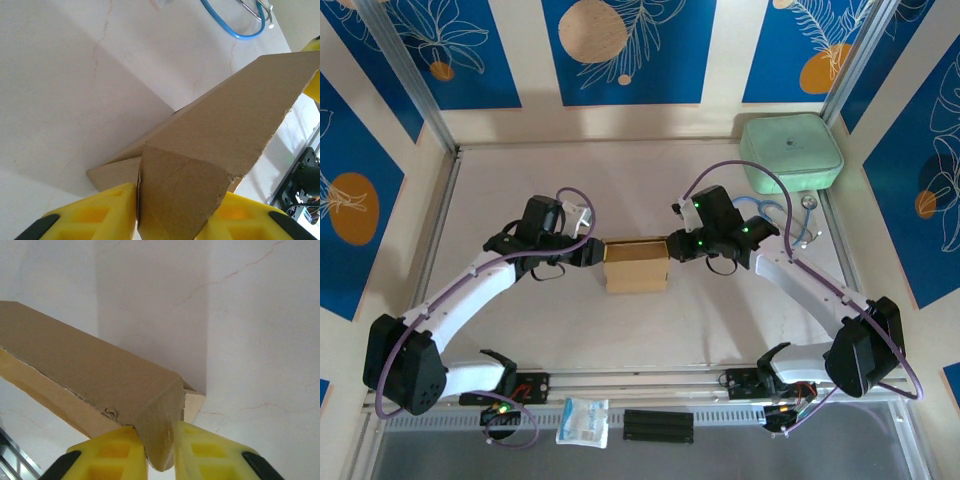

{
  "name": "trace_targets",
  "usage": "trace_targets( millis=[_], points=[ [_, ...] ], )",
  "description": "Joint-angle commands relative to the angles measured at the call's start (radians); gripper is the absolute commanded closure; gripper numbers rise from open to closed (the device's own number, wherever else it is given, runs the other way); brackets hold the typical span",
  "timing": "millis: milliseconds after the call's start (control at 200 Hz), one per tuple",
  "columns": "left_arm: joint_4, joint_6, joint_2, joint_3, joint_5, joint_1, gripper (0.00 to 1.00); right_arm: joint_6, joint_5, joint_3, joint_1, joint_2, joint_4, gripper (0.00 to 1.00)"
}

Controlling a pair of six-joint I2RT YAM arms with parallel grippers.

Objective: Fold the paper box

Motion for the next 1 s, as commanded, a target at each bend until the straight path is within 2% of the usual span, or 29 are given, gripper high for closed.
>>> trace_targets(
  millis=[0, 225, 340, 450, 665, 775, 995],
  points=[
    [-0.023, -0.011, -0.008, 0.03, -0.011, -0.008, 0.67, -0.003, 0.005, -0.009, 0.003, -0.013, -0.006, 0.83],
    [-0.008, -0.016, 0.003, 0.023, 0.008, -0.016, 0.66, 0.031, -0.014, 0.029, 0.015, -0.012, -0.035, 0.88],
    [0.027, -0.06, 0.005, 0.01, 0.019, -0.023, 0.54, 0.029, -0.012, 0.045, 0.026, -0.016, -0.041, 0.93],
    [0.077, -0.106, 0.003, -0.01, 0.029, -0.025, 0.51, 0.033, -0.009, 0.046, 0.034, -0.013, -0.04, 0.95],
    [0.063, -0.096, 0.022, -0.029, 0.006, -0.028, 0.52, 0.074, -0.017, 0.07, 0.038, 0.0, -0.056, 0.95],
    [0.058, -0.09, 0.031, -0.04, -0.004, -0.027, 0.57, 0.143, -0.007, 0.097, 0.034, 0.01, -0.086, 0.95],
    [0.081, -0.099, 0.048, -0.057, 0.001, -0.032, 0.57, 0.273, -0.065, 0.11, 0.017, 0.024, -0.092, 0.95]
  ],
)
